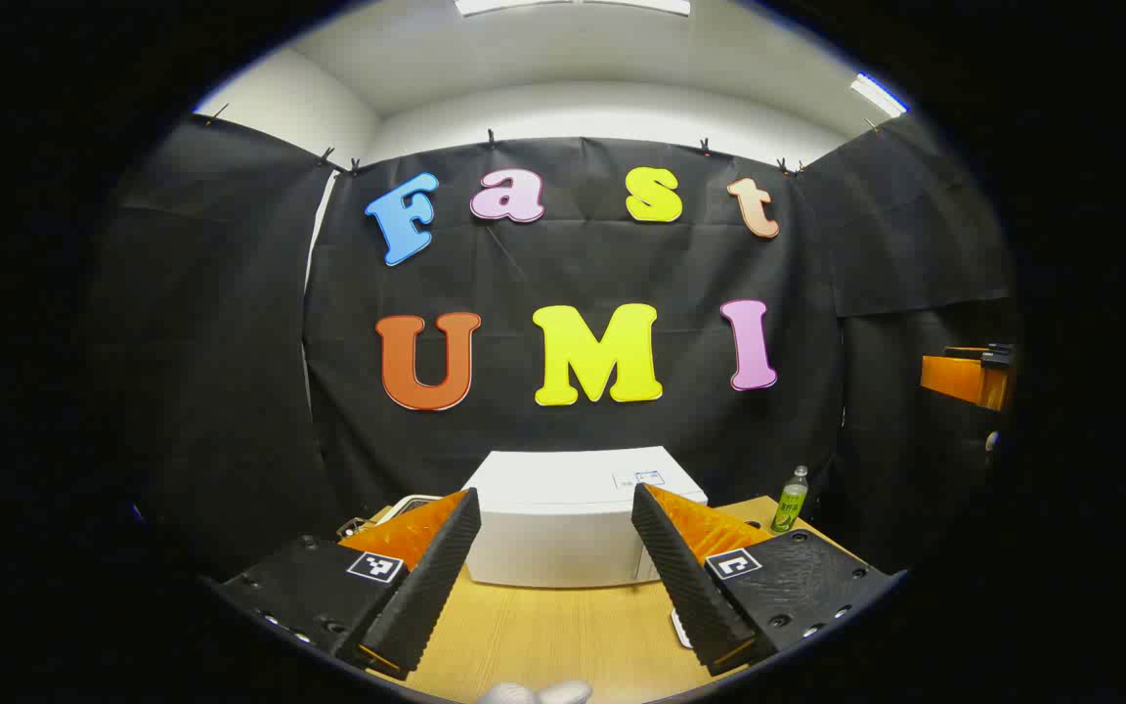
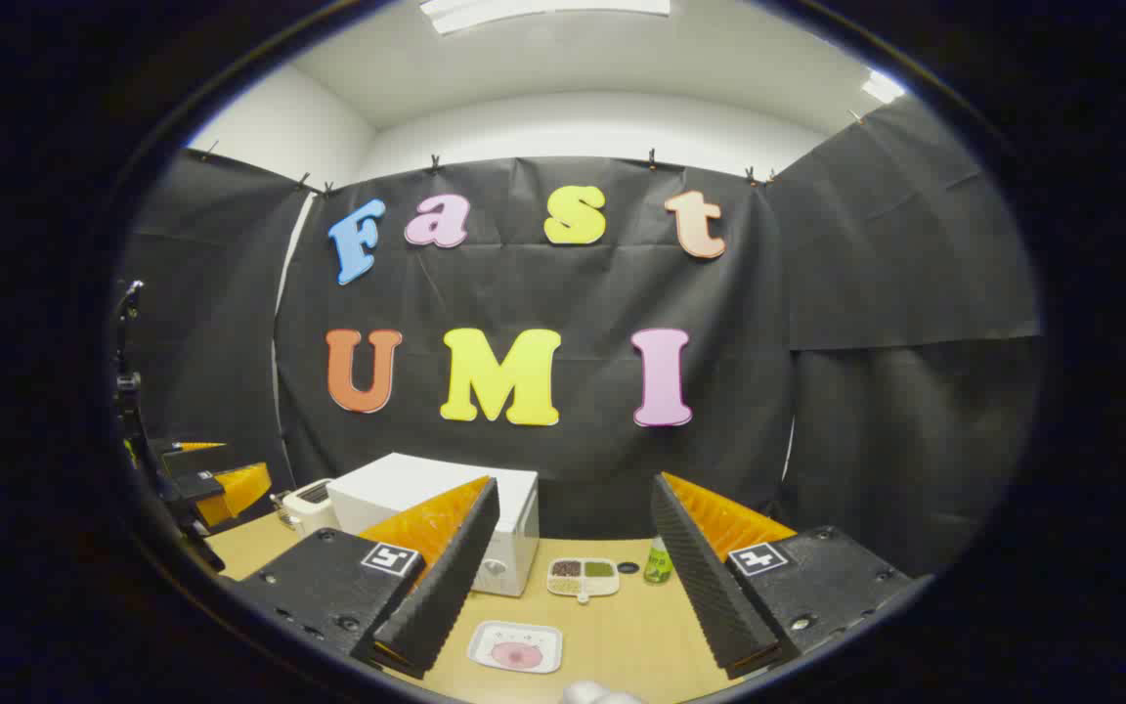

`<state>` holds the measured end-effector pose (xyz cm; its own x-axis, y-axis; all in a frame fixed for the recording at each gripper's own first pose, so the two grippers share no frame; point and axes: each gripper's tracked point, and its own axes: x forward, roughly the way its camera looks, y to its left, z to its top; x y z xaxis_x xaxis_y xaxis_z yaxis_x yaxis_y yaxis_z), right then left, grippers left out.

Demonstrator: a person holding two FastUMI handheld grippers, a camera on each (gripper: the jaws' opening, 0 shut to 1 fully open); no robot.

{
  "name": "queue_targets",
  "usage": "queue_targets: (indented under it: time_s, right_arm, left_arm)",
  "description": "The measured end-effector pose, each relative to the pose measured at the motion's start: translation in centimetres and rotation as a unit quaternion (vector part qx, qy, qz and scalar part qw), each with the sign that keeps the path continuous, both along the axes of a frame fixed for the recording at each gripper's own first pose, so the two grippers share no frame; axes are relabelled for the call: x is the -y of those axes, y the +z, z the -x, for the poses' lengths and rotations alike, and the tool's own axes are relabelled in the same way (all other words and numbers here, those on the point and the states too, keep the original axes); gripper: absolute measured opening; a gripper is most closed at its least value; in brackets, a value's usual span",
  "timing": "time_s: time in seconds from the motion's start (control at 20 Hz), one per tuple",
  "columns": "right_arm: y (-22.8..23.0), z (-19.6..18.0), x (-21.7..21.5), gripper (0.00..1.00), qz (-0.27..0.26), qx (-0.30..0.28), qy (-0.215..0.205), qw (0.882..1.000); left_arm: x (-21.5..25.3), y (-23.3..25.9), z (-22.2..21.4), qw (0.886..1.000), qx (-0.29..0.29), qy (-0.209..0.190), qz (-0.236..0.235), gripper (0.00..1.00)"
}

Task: Open the microwave oven with the left hand, put the food in, and close the microwave oven.

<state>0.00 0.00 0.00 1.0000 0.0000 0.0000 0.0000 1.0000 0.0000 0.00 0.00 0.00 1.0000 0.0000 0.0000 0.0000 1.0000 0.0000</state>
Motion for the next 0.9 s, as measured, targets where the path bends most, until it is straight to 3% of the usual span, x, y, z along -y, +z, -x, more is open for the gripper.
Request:
queue_targets:
  time_s: [0.05, 0.25, 0.3, 0.35, 0.55, 0.6, 0.65, 0.75, 0.8, 0.85, 0.9]
  right_arm:
    - [0.1, 0.0, 0.0, 0.93, 0.0, 0.001, 0.0, 1.0]
    - [0.6, -0.1, 0.5, 0.93, 0.0, 0.002, -0.001, 1.0]
    - [0.6, -0.1, 0.6, 1.0, 0.001, 0.001, -0.002, 1.0]
    - [0.7, -0.2, 0.9, 0.93, 0.003, 0.0, -0.005, 1.0]
    - [0.5, -0.2, 1.4, 0.93, 0.01, -0.004, -0.009, 1.0]
    - [0.4, -0.3, 1.5, 1.0, 0.01, -0.006, -0.01, 1.0]
    - [0.3, -0.3, 1.6, 0.93, 0.009, -0.008, -0.012, 1.0]
    - [0.1, -0.2, 1.8, 0.93, 0.008, -0.011, -0.014, 1.0]
    - [0.1, -0.1, 1.9, 1.0, 0.011, -0.013, -0.016, 1.0]
    - [0.1, 0.1, 2.2, 0.93, 0.016, -0.013, -0.019, 1.0]
    - [0.0, 0.2, 2.4, 0.93, 0.021, -0.014, -0.022, 0.999]
  left_arm:
    - [0.2, -0.1, -0.2, 1.0, -0.001, -0.001, -0.001, 0.96]
    - [1.1, -1.2, -1.7, 1.0, -0.006, -0.004, -0.005, 0.96]
    - [1.5, -1.6, -2.1, 1.0, -0.01, -0.006, -0.002, 0.96]
    - [2.1, -1.8, -2.5, 1.0, -0.009, -0.01, 0.001, 0.96]
    - [3.5, -3.0, -3.7, 1.0, -0.02, -0.019, 0.0, 0.96]
    - [3.8, -3.2, -4.1, 1.0, -0.02, -0.022, -0.001, 0.96]
    - [4.1, -3.7, -4.5, 0.999, -0.022, -0.023, -0.005, 0.96]
    - [5.0, -5.0, -5.6, 0.999, -0.022, -0.029, -0.007, 0.96]
    - [5.8, -5.6, -6.4, 0.999, -0.018, -0.038, -0.002, 0.96]
    - [6.7, -6.4, -7.3, 0.999, -0.016, -0.048, 0.002, 0.96]
    - [7.3, -7.3, -8.3, 0.999, -0.012, -0.053, 0.005, 0.96]
